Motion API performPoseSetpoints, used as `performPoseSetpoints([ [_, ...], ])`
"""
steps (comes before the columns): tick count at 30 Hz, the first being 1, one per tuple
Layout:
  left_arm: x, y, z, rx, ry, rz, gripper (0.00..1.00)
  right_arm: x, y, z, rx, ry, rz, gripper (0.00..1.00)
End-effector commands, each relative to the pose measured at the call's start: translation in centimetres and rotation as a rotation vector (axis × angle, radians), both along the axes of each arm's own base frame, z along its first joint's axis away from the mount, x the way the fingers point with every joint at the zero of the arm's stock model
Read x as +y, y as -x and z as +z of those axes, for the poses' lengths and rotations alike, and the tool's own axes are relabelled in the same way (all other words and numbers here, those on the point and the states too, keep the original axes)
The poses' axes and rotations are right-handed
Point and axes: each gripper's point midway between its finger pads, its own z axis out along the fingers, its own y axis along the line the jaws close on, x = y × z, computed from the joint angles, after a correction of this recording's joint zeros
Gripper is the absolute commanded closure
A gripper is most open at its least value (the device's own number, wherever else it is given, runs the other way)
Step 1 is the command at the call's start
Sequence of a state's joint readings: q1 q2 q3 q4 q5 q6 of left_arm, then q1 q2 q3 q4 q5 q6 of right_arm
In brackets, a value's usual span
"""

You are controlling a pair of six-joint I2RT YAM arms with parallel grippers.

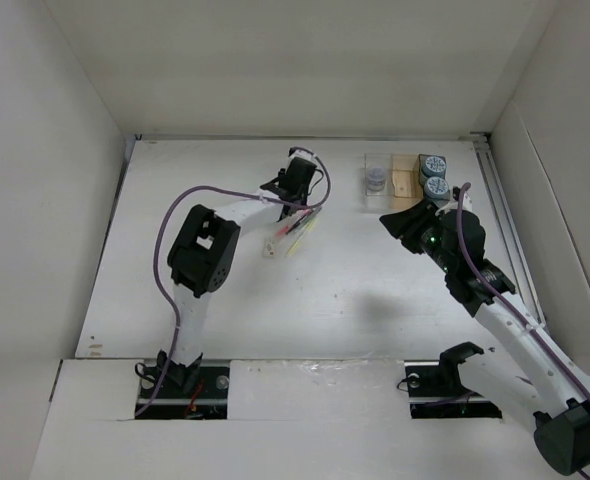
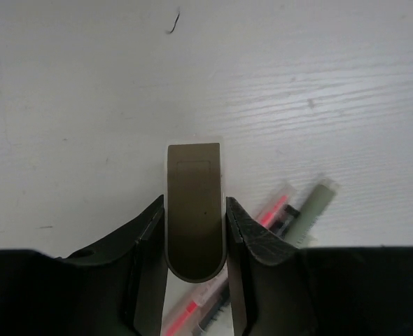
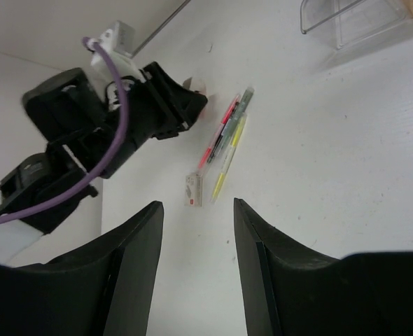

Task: Sort the stationery into containers
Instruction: Pick up the pen from the center of the board, then place the pen in the storage box.

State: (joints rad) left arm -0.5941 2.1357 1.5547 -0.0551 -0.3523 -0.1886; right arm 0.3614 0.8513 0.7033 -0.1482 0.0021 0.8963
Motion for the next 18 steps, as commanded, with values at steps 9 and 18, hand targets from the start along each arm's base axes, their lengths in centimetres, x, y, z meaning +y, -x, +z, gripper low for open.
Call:
performPoseSetpoints([
  [9, -15.0, 0.4, 16.2, -0.15, 0.533, -0.295, 0.84, -1.1, -0.1, 2.3, -0.099, -0.022, -0.06, 0.49],
  [18, -21.5, 0.0, 16.8, -0.131, 0.707, -0.497, 0.81, -1.4, 0.3, 2.8, -0.121, -0.028, -0.069, 0.49],
])
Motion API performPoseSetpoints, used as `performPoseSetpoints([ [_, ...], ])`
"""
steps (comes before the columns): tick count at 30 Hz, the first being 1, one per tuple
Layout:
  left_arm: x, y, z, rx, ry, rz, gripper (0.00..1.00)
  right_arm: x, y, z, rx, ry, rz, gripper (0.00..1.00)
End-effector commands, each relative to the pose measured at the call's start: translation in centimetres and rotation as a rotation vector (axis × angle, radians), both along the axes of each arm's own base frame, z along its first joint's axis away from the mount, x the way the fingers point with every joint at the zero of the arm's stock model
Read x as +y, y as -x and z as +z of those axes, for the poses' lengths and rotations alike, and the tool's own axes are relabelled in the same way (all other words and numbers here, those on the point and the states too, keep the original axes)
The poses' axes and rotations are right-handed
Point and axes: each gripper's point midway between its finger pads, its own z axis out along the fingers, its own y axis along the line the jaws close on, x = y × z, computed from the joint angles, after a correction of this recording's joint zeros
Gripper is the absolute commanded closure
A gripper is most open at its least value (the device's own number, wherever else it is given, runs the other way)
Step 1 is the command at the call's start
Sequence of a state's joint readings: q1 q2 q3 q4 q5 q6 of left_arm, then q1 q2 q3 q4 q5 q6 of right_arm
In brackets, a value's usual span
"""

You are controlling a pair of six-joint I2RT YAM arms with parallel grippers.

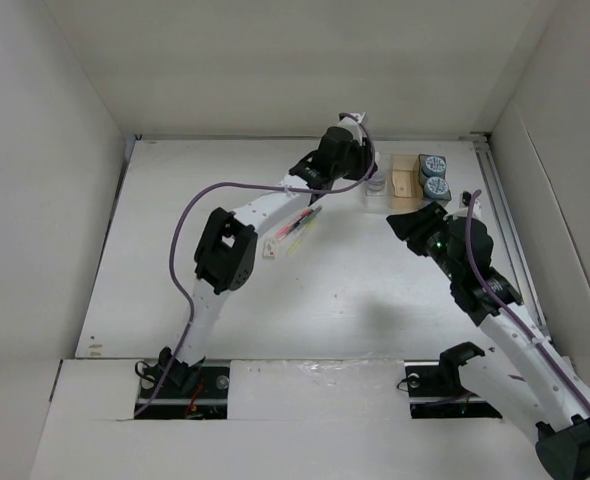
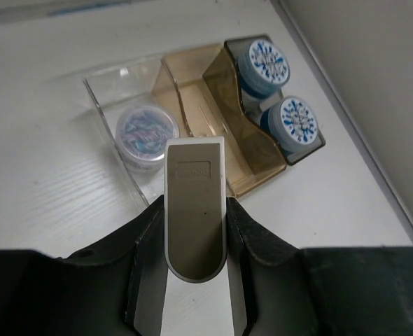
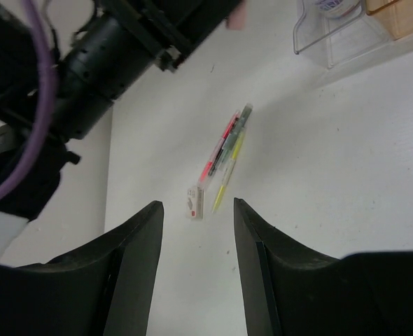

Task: Sort the stationery into containers
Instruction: Place the pen in the storage box.

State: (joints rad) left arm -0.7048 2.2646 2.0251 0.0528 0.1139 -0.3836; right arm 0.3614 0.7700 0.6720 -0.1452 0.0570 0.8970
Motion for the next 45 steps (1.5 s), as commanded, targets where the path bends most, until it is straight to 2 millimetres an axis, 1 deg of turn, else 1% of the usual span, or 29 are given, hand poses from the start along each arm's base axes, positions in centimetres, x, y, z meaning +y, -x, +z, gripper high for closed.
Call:
performPoseSetpoints([
  [1, -2.4, 0.5, 1.4, -0.008, 0.095, -0.126, 0.81, -0.1, -0.3, 1.9, -0.067, -0.021, -0.016, 0.49],
  [2, -2.7, 0.4, 1.5, -0.017, 0.106, -0.139, 0.8, -0.1, -0.3, 1.9, -0.067, -0.021, -0.016, 0.49],
  [3, -3.5, 0.8, 1.8, -0.031, 0.106, -0.162, 0.78, -0.1, -0.2, 2.2, -0.073, -0.033, -0.018, 0.49],
  [4, -3.6, 0.7, 1.5, -0.036, 0.099, -0.164, 0.78, -0.4, -0.1, 2.0, -0.073, -0.031, -0.028, 0.49],
  [5, -4.1, 1.0, 0.3, -0.028, 0.083, -0.176, 0.78, -0.4, -0.1, 2.0, -0.073, -0.031, -0.028, 0.49],
  [6, -4.7, 1.2, 0.5, -0.039, 0.091, -0.185, 0.77, -0.6, -0.1, 2.3, -0.084, -0.033, -0.038, 0.49],
  [7, -4.8, 1.1, 1.2, -0.06, 0.092, -0.189, 0.77, -0.7, 0.1, 2.6, -0.094, -0.037, -0.039, 0.49],
  [8, -5.0, 0.9, -0.6, -0.038, 0.076, -0.188, 0.76, -0.7, 0.1, 2.6, -0.094, -0.037, -0.039, 0.49],
  [11, -5.4, 0.4, -0.5, -0.049, 0.084, -0.189, 0.76, -0.6, 0.1, 2.2, -0.083, -0.043, -0.04, 0.49],
  [12, -5.5, 0.2, -1.3, -0.043, 0.08, -0.188, 0.76, -0.6, 0.1, 2.2, -0.083, -0.043, -0.04, 0.49],
  [13, -5.6, 0.2, -0.8, -0.05, 0.085, -0.189, 0.75, -0.6, 0.1, 2.2, -0.083, -0.043, -0.04, 0.49],
  [14, -5.6, 0.0, -1.7, -0.042, 0.076, -0.18, 0.75, -0.6, 0.1, 2.2, -0.083, -0.043, -0.04, 0.49],
  [16, -5.7, -0.2, -1.6, -0.051, 0.082, -0.18, 0.75, -0.6, -0.1, 1.9, -0.073, -0.039, -0.04, 0.49],
  [17, -5.8, -0.3, -2.2, -0.043, 0.077, -0.18, 0.73, -0.6, -0.1, 1.9, -0.073, -0.039, -0.04, 0.49],
  [19, -5.6, -0.7, -1.8, -0.062, 0.071, -0.159, 0.72, -0.6, -0.1, 1.9, -0.073, -0.039, -0.04, 0.49],
  [20, -5.6, -0.8, -2.5, -0.061, 0.06, -0.161, 0.72, -0.6, -0.1, 1.9, -0.073, -0.039, -0.04, 0.49],
  [21, -5.5, -1.0, -2.5, -0.063, 0.058, -0.151, 0.71, -0.6, -0.1, 1.9, -0.073, -0.039, -0.04, 0.49],
  [22, -5.5, -1.2, -3.1, -0.057, 0.05, -0.14, 0.71, -0.6, -0.1, 1.9, -0.073, -0.039, -0.04, 0.49],
  [23, -5.5, -1.3, -2.5, -0.075, 0.052, -0.143, 0.7, -0.6, -0.1, 1.9, -0.073, -0.039, -0.04, 0.49],
  [25, -5.5, -1.6, -2.8, -0.077, 0.05, -0.133, 0.7, -0.6, -0.1, 1.9, -0.073, -0.039, -0.04, 0.49],
  [26, -5.6, -1.7, -2.3, -0.084, 0.055, -0.133, 0.68, -0.6, -0.1, 1.9, -0.073, -0.039, -0.04, 0.49],
  [27, -5.6, -1.7, -3.1, -0.082, 0.043, -0.135, 0.66, -0.6, -0.1, 1.9, -0.073, -0.039, -0.04, 0.49],
  [28, -5.7, -1.8, -2.7, -0.089, 0.049, -0.135, 0.66, -0.6, -0.1, 1.9, -0.073, -0.039, -0.04, 0.49],
  [29, -5.6, -2.0, -3.3, -0.084, 0.041, -0.125, 0.65, -0.6, -0.1, 1.9, -0.073, -0.039, -0.04, 0.49],
  [37, -5.4, -2.3, -3.3, -0.1, 0.024, -0.112, 0.57, -0.6, -0.1, 1.9, -0.073, -0.039, -0.04, 0.49],
  [38, -5.3, -2.2, -3.8, -0.093, 0.019, -0.112, 0.57, -0.6, -0.1, 1.9, -0.073, -0.039, -0.04, 0.49],
  [40, -5.2, -2.4, -3.8, -0.094, 0.016, -0.104, 0.57, -0.6, -0.1, 1.9, -0.073, -0.039, -0.04, 0.49],
  [41, -5.2, -2.3, -3.2, -0.101, 0.022, -0.103, 0.57, -0.6, -0.1, 1.9, -0.073, -0.039, -0.04, 0.49],
  [45, -5.1, -2.2, -3.0, -0.102, 0.022, -0.103, 0.55, -0.6, -0.1, 1.9, -0.073, -0.039, -0.04, 0.49],
])
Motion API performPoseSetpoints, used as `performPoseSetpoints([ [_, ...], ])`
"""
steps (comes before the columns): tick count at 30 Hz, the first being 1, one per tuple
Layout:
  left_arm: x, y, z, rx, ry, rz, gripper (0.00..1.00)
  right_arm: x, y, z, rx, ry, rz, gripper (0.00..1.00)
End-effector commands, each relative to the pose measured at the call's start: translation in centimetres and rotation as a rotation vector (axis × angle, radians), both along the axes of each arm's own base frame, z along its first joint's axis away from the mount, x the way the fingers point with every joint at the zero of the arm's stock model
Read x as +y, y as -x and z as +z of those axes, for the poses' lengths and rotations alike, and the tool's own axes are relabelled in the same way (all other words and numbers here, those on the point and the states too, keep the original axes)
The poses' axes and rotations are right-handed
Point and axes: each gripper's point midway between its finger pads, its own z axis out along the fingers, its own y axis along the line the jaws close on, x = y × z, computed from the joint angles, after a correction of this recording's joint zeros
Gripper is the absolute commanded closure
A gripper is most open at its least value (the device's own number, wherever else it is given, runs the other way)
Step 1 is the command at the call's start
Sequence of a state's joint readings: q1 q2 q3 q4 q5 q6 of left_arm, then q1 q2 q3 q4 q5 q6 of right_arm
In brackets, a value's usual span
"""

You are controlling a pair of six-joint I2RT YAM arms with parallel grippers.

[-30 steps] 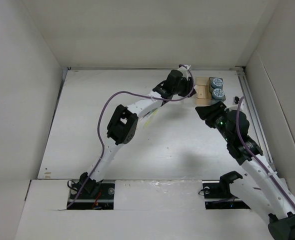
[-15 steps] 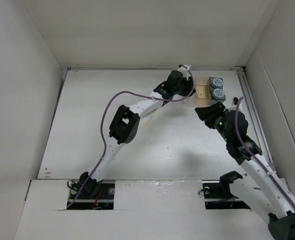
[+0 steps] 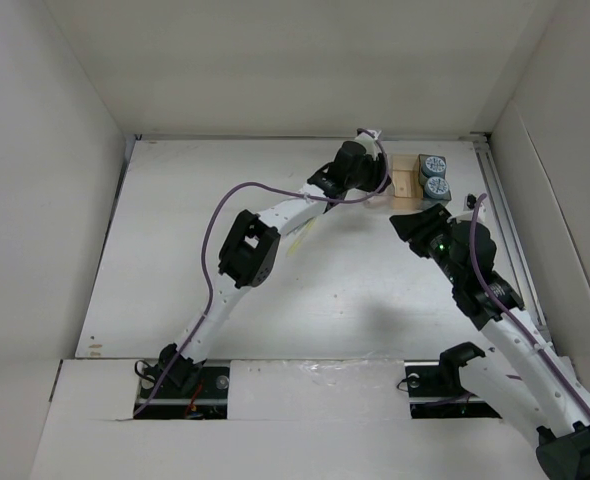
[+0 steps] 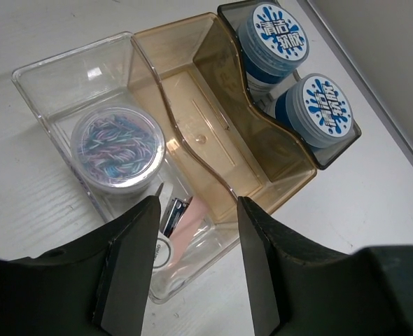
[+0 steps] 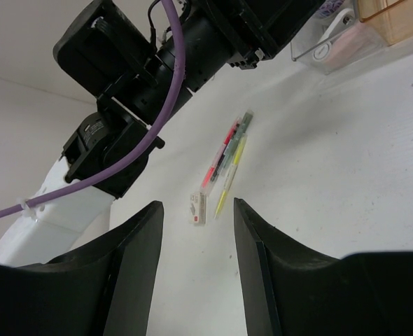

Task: Sort the stationery into containers
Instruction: Place the pen in the storage box.

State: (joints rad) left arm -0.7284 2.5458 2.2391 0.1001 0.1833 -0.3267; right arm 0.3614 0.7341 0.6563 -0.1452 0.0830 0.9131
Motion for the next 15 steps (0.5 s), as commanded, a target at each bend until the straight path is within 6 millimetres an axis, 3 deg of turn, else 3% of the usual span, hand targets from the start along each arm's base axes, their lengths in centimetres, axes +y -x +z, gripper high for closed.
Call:
performPoseSetpoints([
  [1, 0.0, -0.4, 4.6, -0.082, 0.053, 0.002, 0.55, 0.0, -0.4, 1.5, -0.057, -0.021, -0.012, 0.49],
  [3, 0.7, -0.2, 6.8, -0.106, 0.067, 0.025, 0.55, 0.0, -0.4, 1.5, -0.057, -0.021, -0.012, 0.49],
  [4, 1.4, 0.2, 5.9, -0.089, 0.045, 0.039, 0.54, 0.0, -0.4, 1.5, -0.057, -0.021, -0.012, 0.49],
  [5, 2.4, 0.4, 9.5, -0.139, 0.078, 0.075, 0.53, 0.0, -0.4, 1.5, -0.057, -0.021, -0.012, 0.49],
  [8, 5.1, 1.9, 12.7, -0.189, 0.106, 0.133, 0.46, -0.3, -0.5, 1.5, -0.057, -0.021, -0.021, 0.49],
  [10, 6.6, 2.6, 13.6, -0.206, 0.096, 0.163, 0.45, -0.3, -0.5, 1.5, -0.057, -0.021, -0.021, 0.51],
  [11, 7.5, 3.0, 12.5, -0.19, 0.071, 0.183, 0.43, -0.3, -0.5, 1.5, -0.057, -0.021, -0.021, 0.59],
  [12, 8.8, 3.5, 14.1, -0.201, 0.07, 0.222, 0.43, -0.1, -0.4, 1.5, -0.056, -0.023, -0.009, 0.67],
  [14, 11.1, 3.8, 13.7, -0.188, 0.035, 0.28, 0.43, -0.1, -0.4, 1.5, -0.056, -0.023, -0.009, 0.87],
  [15, 12.7, 4.8, 10.6, -0.132, -0.025, 0.315, 0.43, -0.1, -0.4, 1.5, -0.058, -0.015, -0.007, 0.98],
])
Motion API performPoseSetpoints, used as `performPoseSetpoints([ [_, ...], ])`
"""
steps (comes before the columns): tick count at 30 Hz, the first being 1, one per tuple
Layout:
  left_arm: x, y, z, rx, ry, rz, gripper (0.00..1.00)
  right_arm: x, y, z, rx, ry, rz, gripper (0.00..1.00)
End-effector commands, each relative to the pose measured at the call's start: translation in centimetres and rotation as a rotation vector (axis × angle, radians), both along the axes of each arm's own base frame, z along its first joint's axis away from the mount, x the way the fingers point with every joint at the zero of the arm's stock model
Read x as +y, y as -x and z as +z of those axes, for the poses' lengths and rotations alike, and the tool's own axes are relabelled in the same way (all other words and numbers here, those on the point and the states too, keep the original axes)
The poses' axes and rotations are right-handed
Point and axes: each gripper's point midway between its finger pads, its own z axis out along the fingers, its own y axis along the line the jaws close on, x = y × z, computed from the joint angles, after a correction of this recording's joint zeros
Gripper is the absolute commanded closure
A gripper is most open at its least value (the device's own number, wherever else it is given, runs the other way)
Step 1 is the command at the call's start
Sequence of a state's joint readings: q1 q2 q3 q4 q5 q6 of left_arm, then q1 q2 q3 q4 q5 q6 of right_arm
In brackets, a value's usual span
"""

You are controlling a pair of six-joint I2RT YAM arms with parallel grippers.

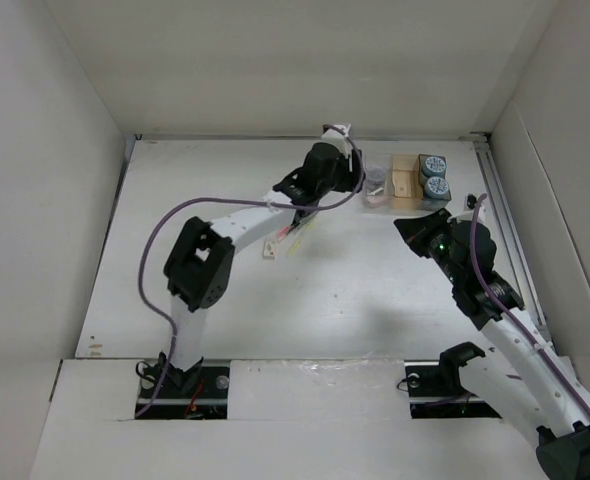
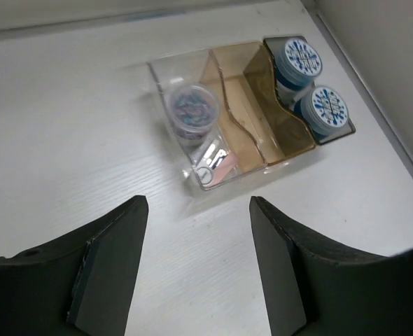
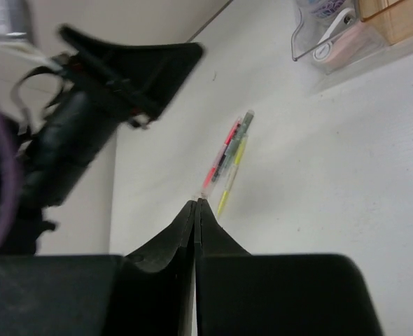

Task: Sort the stationery into containers
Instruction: Pick up the pen from the center of the board.

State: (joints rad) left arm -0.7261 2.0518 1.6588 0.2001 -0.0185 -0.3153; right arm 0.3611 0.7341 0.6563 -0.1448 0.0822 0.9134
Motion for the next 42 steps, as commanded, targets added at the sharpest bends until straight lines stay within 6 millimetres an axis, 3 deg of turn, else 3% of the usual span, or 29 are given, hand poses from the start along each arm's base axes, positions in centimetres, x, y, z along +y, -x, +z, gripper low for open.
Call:
performPoseSetpoints([
  [1, 6.6, 0.5, 5.6, -0.093, 0.022, 0.219, 0.43, -0.1, -0.4, 1.5, -0.058, -0.014, -0.008, 1.0],
  [2, 8.1, 1.3, 5.0, -0.064, 0.024, 0.271, 0.43, -0.1, -0.4, 1.5, -0.058, -0.014, -0.007, 1.0],
  [3, 10.9, 2.5, 1.2, -0.001, -0.039, 0.333, 0.43, -0.1, -0.4, 1.5, -0.058, -0.014, -0.007, 1.0],
  [4, 13.7, 3.6, 2.2, -0.002, -0.038, 0.404, 0.43, 0.0, -0.2, 1.8, -0.066, -0.019, 0.001, 1.0],
  [5, 15.9, 4.1, 1.4, 0.019, -0.046, 0.449, 0.42, 0.0, -0.2, 1.8, -0.066, -0.019, 0.002, 0.99],
  [6, 17.2, 5.1, 0.2, 0.05, -0.046, 0.48, 0.41, 0.0, -0.2, 1.8, -0.066, -0.019, 0.002, 0.97],
  [7, 19.2, 7.1, -3.3, 0.113, -0.115, 0.506, 0.4, 0.1, -0.1, 1.8, -0.066, -0.02, 0.01, 0.89],
  [8, 20.8, 7.8, -3.1, 0.111, -0.121, 0.563, 0.4, 0.1, -0.1, 1.8, -0.066, -0.02, 0.011, 0.85],
  [10, 22.0, 9.7, -6.5, 0.191, -0.153, 0.588, 0.4, 0.4, -0.3, 1.2, -0.048, -0.016, 0.02, 0.72],
  [14, 22.9, 11.7, -10.7, 0.29, -0.236, 0.58, 0.4, 0.6, -0.4, 1.4, -0.047, -0.017, 0.029, 0.63],
  [19, 22.4, 12.6, -13.3, 0.345, -0.3, 0.51, 0.35, 0.6, -0.4, 1.4, -0.047, -0.017, 0.029, 0.59],
  [25, 22.2, 12.5, -13.8, 0.334, -0.324, 0.499, 0.37, 0.7, -0.3, 1.4, -0.047, -0.019, 0.038, 0.59],
  [34, 22.0, 11.5, -15.5, 0.348, -0.384, 0.505, 0.6, 0.7, -0.3, 1.4, -0.047, -0.019, 0.038, 0.58],
  [39, 22.0, 11.3, -16.3, 0.357, -0.405, 0.512, 0.61, 0.9, -0.2, 1.4, -0.046, -0.021, 0.047, 0.58],
  [42, 22.7, 11.5, -16.6, 0.359, -0.42, 0.538, 0.73, 0.9, -0.2, 1.4, -0.046, -0.021, 0.047, 0.58],
])
